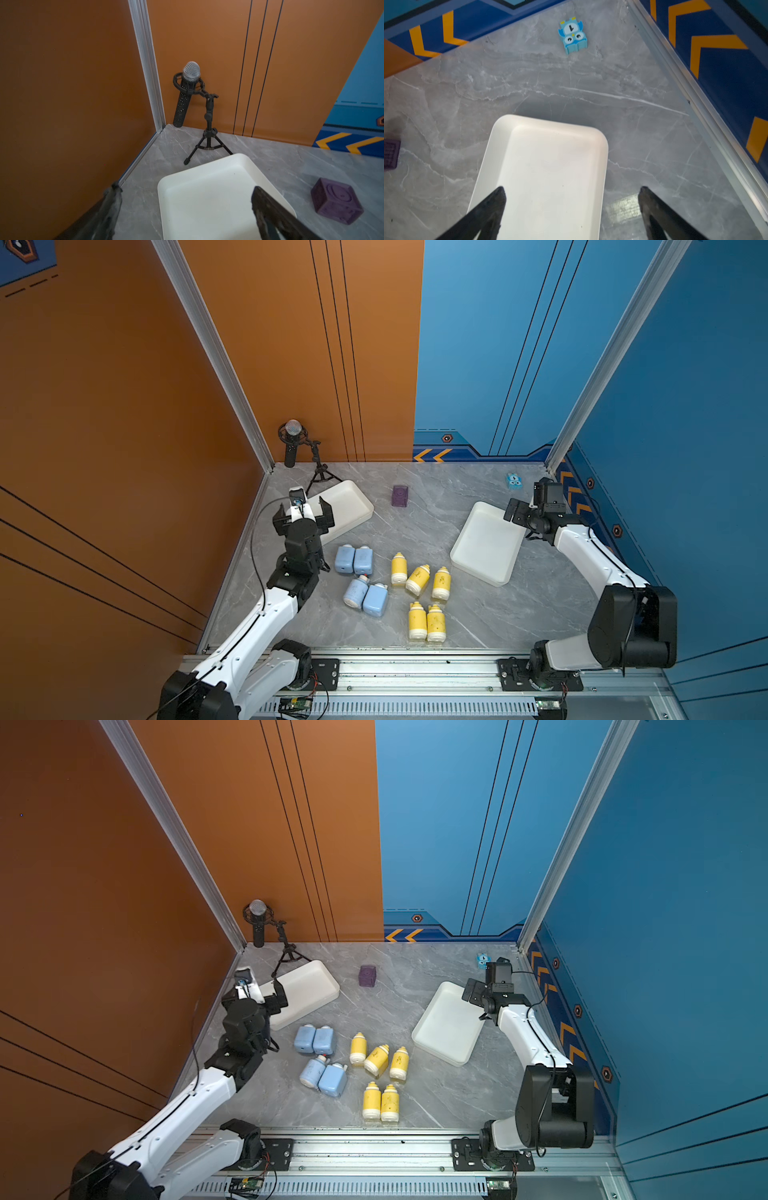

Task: Place the pencil sharpeners by color into the storage box
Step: Adjust the storage box at the center of the board.

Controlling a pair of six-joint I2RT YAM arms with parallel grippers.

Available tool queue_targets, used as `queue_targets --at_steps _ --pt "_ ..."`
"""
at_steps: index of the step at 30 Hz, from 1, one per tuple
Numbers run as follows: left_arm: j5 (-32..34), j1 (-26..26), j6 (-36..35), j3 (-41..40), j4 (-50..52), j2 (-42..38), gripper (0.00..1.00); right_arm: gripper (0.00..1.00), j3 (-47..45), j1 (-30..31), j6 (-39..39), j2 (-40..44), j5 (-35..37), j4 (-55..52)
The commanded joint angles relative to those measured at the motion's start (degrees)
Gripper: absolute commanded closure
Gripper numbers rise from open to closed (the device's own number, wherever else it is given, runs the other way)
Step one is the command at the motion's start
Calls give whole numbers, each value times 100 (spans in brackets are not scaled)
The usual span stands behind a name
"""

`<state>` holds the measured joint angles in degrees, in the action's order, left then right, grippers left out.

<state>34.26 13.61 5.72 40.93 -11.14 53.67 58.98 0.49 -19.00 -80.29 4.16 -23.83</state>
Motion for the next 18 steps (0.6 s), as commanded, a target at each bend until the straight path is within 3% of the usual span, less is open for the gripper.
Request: queue_targets --at_steps 1,7,11,18 --pt "-1009 -496 1187 770 2978 -83 2 0 -6 400 -76 707 155 -1356" --pt "-2671 -1140 1420 1147 3374 -483 2 0 -177 1551 -37 1774 783 -2055" --pt "-3980 -1725 1780 1474 3599 -134 2 0 -109 2059 -136 1954 846 -2580" --pt "-3917 -1841 1660 1999 4127 884 2 5 8 2880 -185 1359 1113 -3122"
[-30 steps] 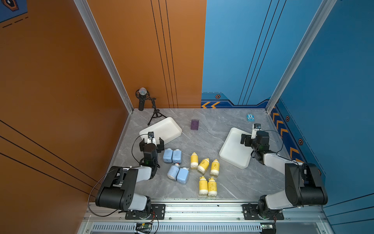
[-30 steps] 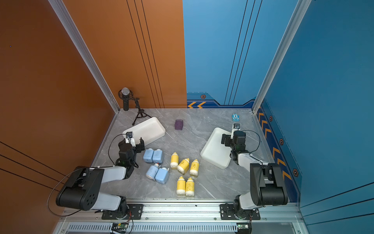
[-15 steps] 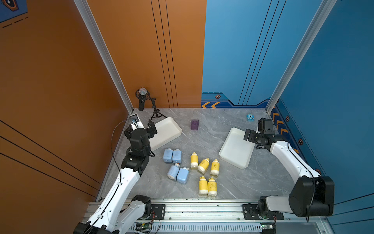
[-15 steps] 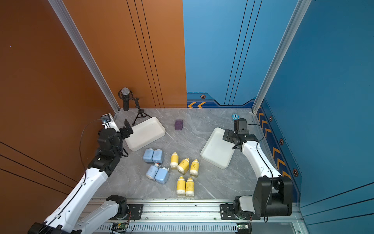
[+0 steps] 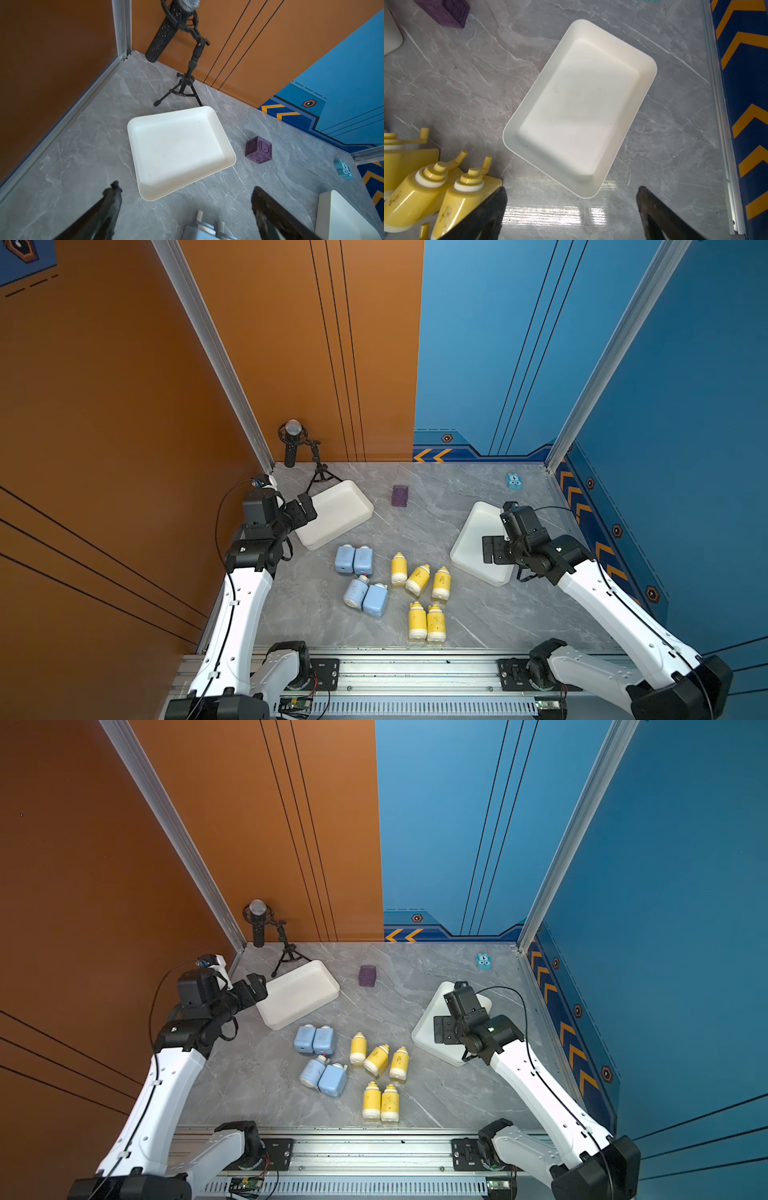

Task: Place the pencil sharpeners by color into the storage box
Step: Adjust the storage box at the center of the board.

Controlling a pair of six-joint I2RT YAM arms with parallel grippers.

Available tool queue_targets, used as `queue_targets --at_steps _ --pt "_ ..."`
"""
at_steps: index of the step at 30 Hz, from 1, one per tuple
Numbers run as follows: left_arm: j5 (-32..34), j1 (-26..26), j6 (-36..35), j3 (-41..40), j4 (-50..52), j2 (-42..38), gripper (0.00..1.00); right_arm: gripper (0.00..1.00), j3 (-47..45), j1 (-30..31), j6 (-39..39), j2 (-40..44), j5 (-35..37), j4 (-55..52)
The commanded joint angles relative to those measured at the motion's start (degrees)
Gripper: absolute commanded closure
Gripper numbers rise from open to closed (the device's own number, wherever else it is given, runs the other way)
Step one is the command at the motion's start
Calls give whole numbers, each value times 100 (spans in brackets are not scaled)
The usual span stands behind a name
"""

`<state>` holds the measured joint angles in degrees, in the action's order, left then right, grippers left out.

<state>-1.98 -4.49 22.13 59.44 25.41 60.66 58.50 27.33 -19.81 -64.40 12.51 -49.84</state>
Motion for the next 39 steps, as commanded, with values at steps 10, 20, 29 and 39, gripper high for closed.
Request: queue_targets --at_steps 10,20,29,39 --pt "341 -8 -8 -285 494 -117 2 20 157 700 -32 -1666 308 -442" --pt "268 -2 2 -354 500 -151 2 27 113 710 -40 -2158 -6 -67" --pt "259 -9 -25 -359 502 -132 2 32 110 508 57 -2611 -362 219" --pt "251 -28 -42 -363 500 -90 2 43 58 176 212 -2862 -784 446"
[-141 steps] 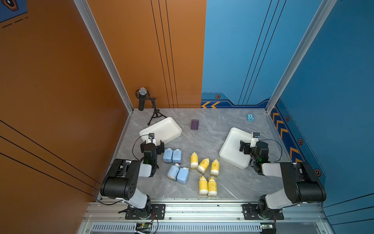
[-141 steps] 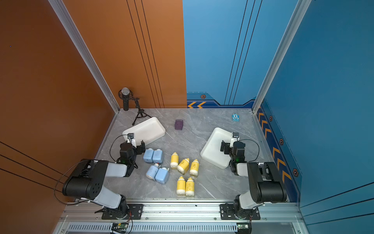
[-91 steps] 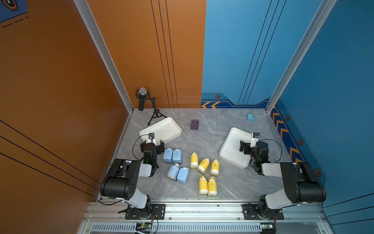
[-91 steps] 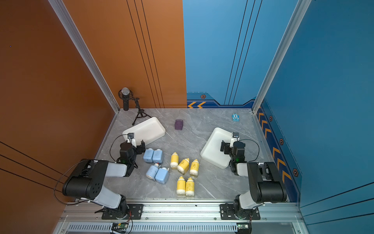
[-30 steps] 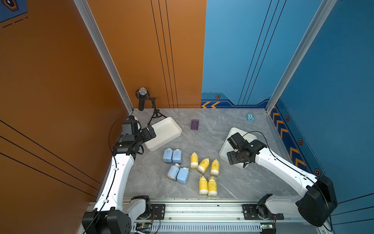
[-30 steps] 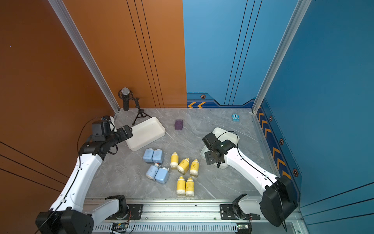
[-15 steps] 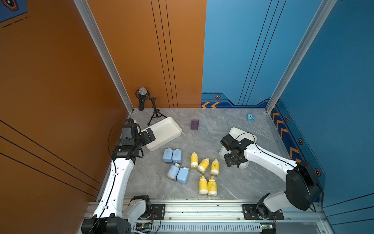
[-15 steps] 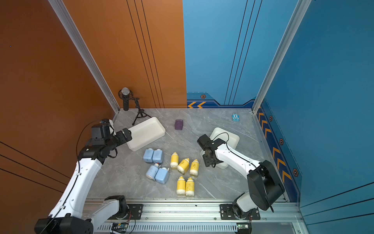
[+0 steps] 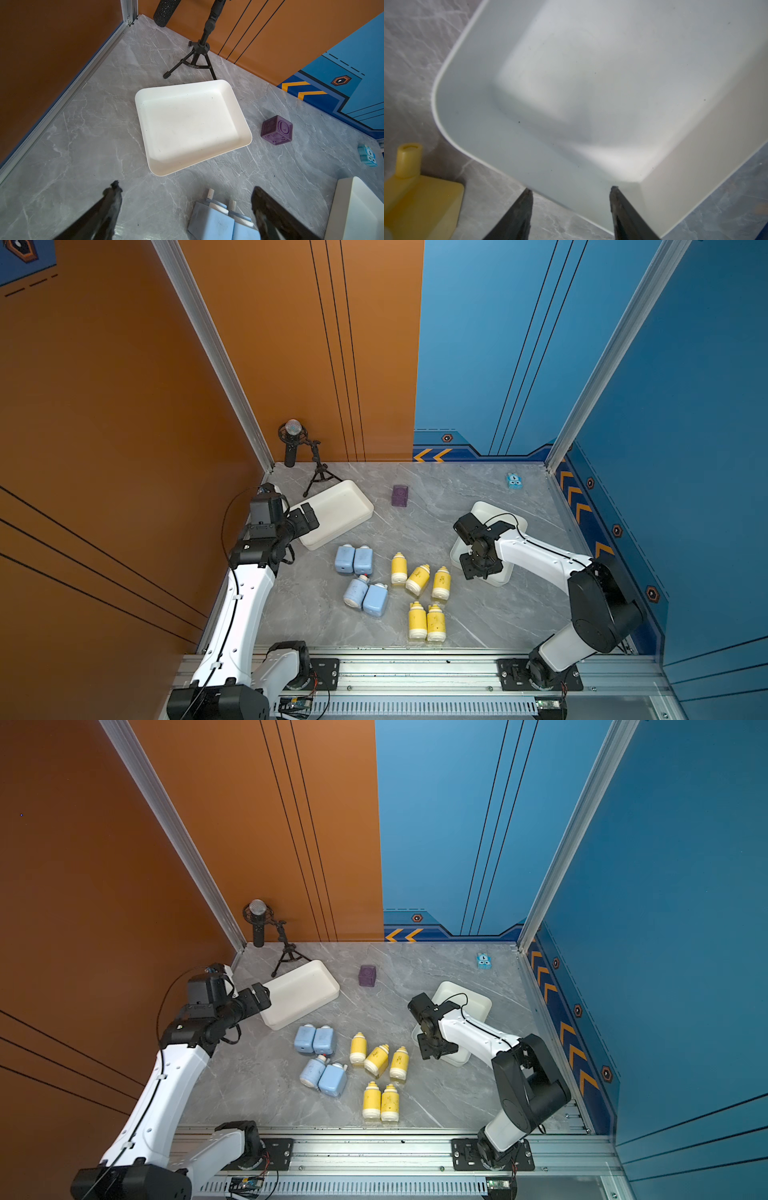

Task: Place the pencil sharpeners by color into the storage box
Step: Adjust the storage box at the center of the board.

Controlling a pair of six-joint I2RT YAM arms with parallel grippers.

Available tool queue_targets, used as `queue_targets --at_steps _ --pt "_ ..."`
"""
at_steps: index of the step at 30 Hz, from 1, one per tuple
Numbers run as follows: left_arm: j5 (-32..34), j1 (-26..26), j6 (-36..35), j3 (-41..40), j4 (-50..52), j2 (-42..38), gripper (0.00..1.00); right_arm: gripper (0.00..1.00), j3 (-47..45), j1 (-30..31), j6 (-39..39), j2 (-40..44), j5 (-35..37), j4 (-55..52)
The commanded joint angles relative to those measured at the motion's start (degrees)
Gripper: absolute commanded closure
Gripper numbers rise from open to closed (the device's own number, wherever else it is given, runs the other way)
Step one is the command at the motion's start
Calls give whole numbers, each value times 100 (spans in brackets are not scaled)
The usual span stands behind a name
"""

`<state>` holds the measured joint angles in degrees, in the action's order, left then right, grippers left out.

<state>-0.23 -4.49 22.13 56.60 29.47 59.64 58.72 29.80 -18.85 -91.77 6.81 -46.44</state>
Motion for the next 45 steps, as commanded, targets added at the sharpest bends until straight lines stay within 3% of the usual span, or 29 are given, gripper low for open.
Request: queue_targets --at_steps 1,8,13,21,26,40,45 --pt "81 -35 -45 -79 94 22 2 44 34 -101 132 -159 -255 109" --pt "84 -52 -42 -78 94 29 2 59 38 -211 114 -409 -479 161" --pt "54 -73 -42 -70 94 5 2 75 78 -247 -18 -552 -584 168" --pt "21 -115 -25 -83 95 -20 2 82 172 -290 -352 -598 -604 152" --pt "-20 -128 -14 -79 96 -18 2 92 392 -360 -572 -740 -694 131" --pt "-56 -140 -7 -86 93 -1 2 94 1432 -370 -730 -1555 -724 -92" --pt "-65 -136 -7 -90 94 13 2 82 1563 -370 -723 -1668 -674 -175"
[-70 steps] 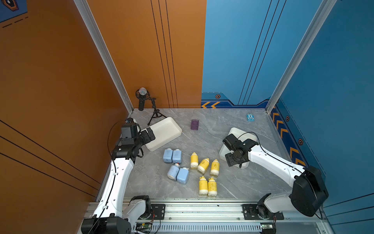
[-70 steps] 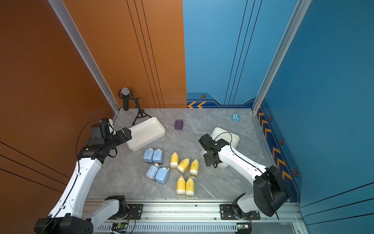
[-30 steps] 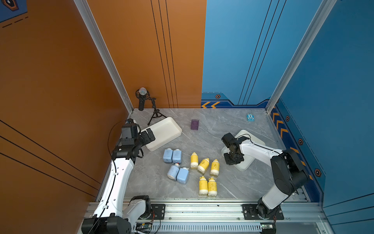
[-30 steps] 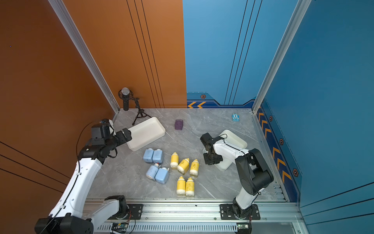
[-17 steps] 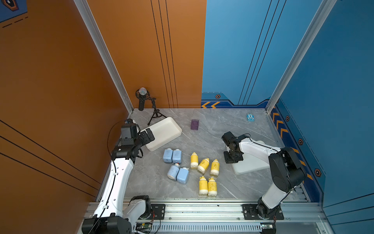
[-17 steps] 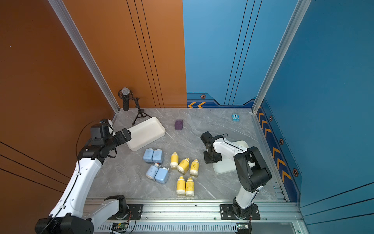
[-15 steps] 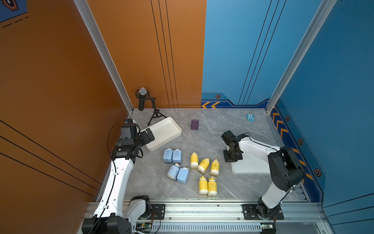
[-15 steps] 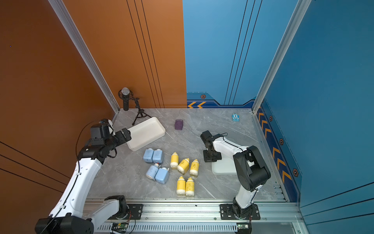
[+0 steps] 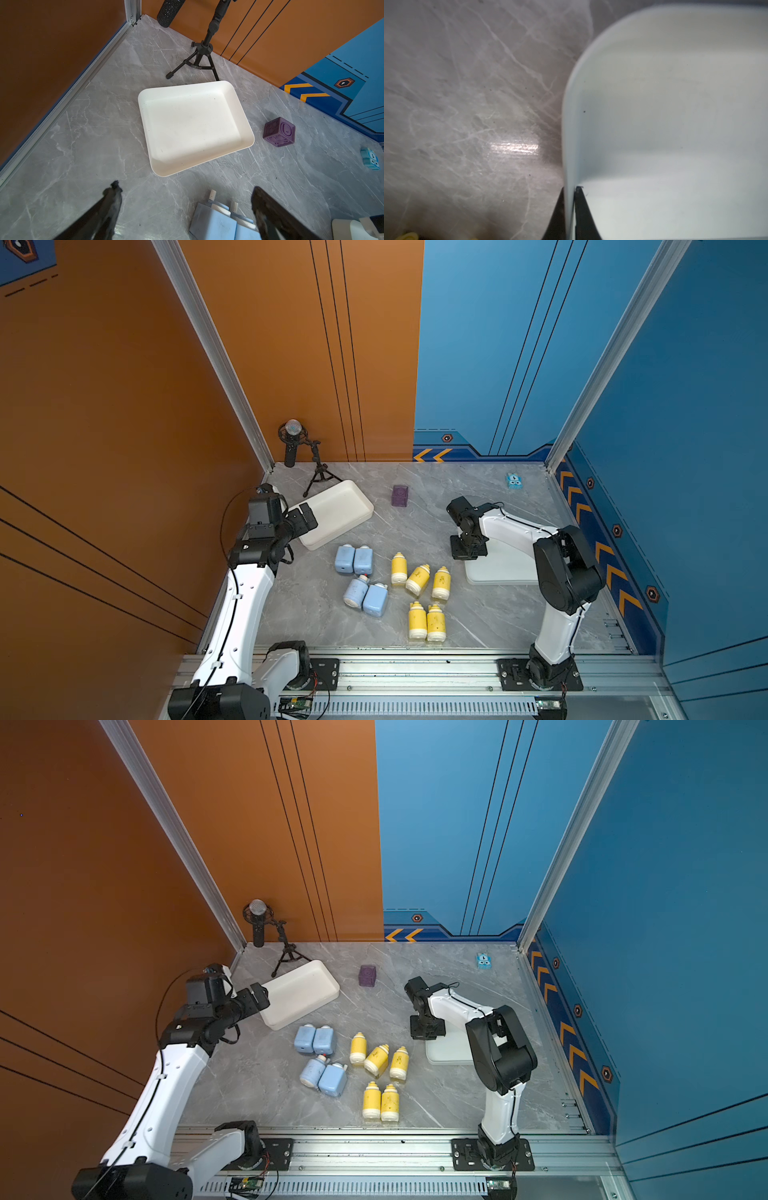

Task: Place the pencil sharpeners by color into the storage box
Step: Adjust the storage box at the center of the board, then pick up the pencil sharpener from the center of the board.

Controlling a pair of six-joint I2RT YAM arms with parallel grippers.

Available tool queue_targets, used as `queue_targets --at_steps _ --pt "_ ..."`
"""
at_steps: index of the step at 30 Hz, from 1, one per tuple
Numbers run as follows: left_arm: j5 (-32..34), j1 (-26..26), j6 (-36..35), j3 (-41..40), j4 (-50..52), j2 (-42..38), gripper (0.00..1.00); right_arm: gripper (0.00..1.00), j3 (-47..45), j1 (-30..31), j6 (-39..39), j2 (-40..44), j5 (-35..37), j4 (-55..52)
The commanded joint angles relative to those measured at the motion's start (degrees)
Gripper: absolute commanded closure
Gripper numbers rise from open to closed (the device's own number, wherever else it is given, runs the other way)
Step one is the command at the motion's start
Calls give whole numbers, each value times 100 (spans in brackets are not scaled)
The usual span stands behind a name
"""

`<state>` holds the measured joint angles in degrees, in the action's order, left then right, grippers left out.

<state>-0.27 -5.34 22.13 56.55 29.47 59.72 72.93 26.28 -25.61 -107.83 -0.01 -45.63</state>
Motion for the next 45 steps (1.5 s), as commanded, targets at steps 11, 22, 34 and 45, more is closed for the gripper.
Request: queue_targets --at_steps 11,22,34,45 --pt "-78 -60 2 -89 98 -4 2 62 379 307 -324 954 504 -1069" --pt "19 -73 -7 -157 93 -122 2 35 211 1857 -1896 2377 1038 -1906" --pt "-122 -141 37 -197 98 -179 2 30 200 2460 -2493 1993 1000 -1949" --pt "-140 -149 39 -215 94 -150 2 28 -47 2455 -2476 1508 674 -1448"
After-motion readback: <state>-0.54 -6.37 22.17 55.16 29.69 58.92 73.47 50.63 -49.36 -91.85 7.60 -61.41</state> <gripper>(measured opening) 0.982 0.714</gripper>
